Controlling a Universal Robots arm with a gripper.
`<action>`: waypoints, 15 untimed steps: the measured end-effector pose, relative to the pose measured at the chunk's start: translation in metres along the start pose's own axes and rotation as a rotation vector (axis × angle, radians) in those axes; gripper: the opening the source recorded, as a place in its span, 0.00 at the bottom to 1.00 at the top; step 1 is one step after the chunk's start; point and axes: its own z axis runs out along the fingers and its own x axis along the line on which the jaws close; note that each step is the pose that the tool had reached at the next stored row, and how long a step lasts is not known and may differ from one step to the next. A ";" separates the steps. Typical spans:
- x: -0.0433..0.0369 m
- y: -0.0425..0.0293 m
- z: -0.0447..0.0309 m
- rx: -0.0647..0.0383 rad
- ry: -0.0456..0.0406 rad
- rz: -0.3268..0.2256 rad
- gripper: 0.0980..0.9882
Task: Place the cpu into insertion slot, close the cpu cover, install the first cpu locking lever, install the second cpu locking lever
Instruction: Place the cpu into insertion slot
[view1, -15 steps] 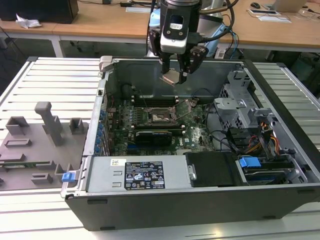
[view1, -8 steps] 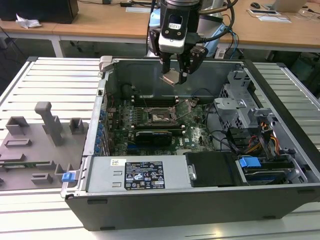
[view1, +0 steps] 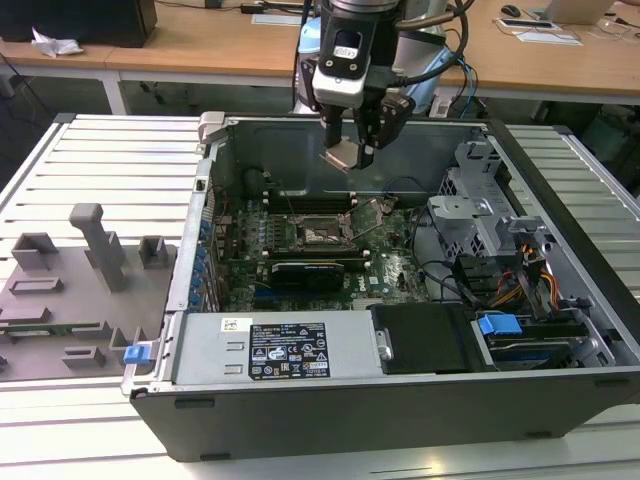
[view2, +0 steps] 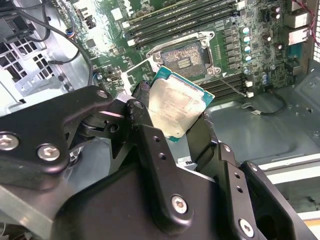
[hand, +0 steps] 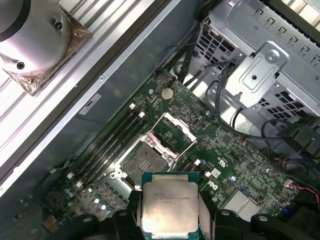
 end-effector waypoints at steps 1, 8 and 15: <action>0.0000 0.0000 0.0003 0.000 -0.0001 0.001 0.49; 0.0000 -0.0003 0.0028 0.000 -0.0003 0.006 0.49; -0.0001 -0.0004 0.0035 0.000 -0.0005 0.008 0.49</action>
